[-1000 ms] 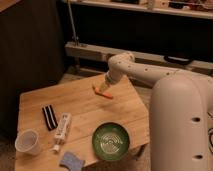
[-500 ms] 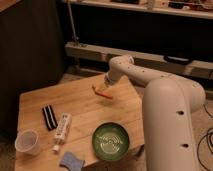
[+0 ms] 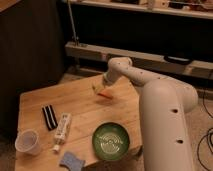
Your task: Drag the pepper across the table
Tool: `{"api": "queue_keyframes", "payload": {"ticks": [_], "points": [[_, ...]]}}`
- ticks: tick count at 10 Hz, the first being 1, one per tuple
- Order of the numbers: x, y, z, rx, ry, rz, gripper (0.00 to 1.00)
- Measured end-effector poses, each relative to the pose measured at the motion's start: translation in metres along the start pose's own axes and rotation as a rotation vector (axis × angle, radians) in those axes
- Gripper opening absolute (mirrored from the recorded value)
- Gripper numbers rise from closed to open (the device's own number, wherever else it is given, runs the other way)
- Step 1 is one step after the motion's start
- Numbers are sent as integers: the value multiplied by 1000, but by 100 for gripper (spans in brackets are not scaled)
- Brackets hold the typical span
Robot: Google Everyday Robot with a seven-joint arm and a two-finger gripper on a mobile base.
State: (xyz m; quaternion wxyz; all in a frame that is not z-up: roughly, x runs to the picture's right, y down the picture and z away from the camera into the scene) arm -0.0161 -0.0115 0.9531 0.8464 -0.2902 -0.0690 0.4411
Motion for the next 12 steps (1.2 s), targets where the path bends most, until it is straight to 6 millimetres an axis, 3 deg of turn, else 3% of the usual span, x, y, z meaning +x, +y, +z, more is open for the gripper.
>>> {"api": "queue_keyframes", "payload": {"ticks": [5, 10, 12], "points": [[-11, 14, 12, -10, 1, -11, 80], [-10, 23, 25, -12, 18, -29, 80], [-8, 27, 33, -11, 31, -39, 66]]}}
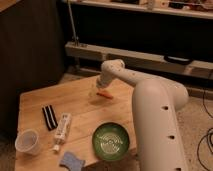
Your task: Drag the pepper across the table
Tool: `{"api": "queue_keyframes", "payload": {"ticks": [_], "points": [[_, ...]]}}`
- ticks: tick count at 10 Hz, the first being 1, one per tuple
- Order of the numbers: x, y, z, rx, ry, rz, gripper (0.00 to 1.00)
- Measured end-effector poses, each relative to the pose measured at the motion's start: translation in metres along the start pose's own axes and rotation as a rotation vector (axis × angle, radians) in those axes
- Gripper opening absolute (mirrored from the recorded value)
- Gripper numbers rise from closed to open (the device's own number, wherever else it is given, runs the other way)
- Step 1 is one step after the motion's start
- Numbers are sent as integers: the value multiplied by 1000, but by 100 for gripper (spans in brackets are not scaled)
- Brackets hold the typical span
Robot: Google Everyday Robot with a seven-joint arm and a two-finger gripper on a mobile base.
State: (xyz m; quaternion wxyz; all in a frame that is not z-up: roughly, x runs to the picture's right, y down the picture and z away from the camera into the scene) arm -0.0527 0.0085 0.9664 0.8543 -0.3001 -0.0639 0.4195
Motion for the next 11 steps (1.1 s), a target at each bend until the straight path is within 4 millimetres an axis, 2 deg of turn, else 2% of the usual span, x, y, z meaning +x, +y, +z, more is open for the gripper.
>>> {"api": "queue_keyframes", "payload": {"ticks": [2, 6, 11], "points": [[5, -1, 6, 14, 11, -5, 54], [6, 6, 16, 66, 37, -58, 54], [8, 8, 18, 82, 50, -66, 54]]}}
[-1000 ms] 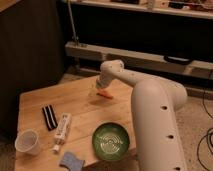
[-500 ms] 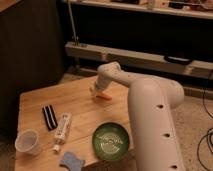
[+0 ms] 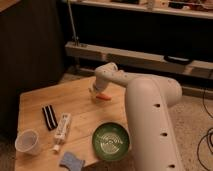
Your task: Drag the pepper across the table
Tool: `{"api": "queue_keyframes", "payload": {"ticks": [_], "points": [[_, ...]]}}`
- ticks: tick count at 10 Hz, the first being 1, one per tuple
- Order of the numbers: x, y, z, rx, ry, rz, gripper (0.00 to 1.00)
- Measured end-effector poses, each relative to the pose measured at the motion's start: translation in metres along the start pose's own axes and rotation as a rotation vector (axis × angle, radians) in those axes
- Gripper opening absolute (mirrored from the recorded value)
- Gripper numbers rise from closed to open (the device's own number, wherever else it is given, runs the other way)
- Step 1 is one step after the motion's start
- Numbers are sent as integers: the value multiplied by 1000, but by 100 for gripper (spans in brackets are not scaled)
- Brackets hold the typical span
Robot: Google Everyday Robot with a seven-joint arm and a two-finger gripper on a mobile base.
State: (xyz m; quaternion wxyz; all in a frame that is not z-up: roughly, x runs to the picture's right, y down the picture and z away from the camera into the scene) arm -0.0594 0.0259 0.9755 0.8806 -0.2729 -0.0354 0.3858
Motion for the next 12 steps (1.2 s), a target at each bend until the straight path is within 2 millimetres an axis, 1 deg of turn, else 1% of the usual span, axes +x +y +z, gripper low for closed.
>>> {"api": "queue_keyframes", "payload": {"ticks": [1, 2, 3, 4, 5, 6, 7, 10, 12], "points": [[1, -2, -1, 0, -1, 7, 52], [2, -3, 0, -1, 1, 14, 46], [3, -4, -1, -1, 0, 20, 38], [4, -6, -1, -3, 2, 31, 27], [4, -6, -1, -3, 2, 34, 21], [5, -7, -1, -4, 4, 40, 10], [6, -8, -1, -3, 6, 46, 4], [11, -12, -4, 6, 12, 55, 4], [20, -16, -9, 14, 16, 65, 4]]}}
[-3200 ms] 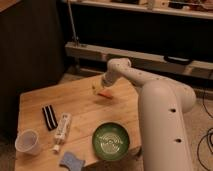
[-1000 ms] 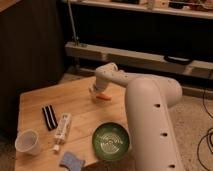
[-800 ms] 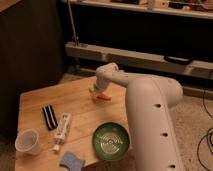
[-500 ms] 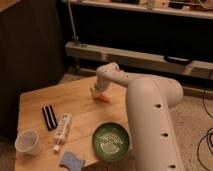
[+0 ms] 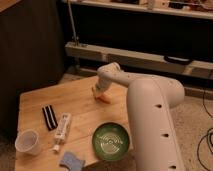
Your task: Drag the pepper across the table
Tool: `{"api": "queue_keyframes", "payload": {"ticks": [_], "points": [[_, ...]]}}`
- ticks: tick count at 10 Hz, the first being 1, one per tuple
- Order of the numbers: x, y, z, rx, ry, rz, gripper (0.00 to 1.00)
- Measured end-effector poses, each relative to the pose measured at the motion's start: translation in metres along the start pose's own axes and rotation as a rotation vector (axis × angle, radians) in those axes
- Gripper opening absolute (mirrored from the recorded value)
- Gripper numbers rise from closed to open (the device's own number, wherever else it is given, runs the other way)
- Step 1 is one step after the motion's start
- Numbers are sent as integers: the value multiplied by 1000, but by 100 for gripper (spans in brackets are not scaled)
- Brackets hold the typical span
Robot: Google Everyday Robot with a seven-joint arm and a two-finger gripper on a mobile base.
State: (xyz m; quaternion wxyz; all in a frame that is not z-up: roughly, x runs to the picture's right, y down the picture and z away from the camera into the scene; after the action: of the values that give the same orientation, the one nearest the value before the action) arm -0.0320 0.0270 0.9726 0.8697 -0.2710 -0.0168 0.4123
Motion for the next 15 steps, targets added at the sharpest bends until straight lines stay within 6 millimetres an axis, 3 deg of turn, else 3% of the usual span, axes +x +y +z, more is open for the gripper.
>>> {"api": "queue_keyframes", "payload": {"ticks": [5, 15], "points": [[33, -7, -11, 2, 10, 35, 4], [73, -8, -32, 12, 30, 62, 4]]}}
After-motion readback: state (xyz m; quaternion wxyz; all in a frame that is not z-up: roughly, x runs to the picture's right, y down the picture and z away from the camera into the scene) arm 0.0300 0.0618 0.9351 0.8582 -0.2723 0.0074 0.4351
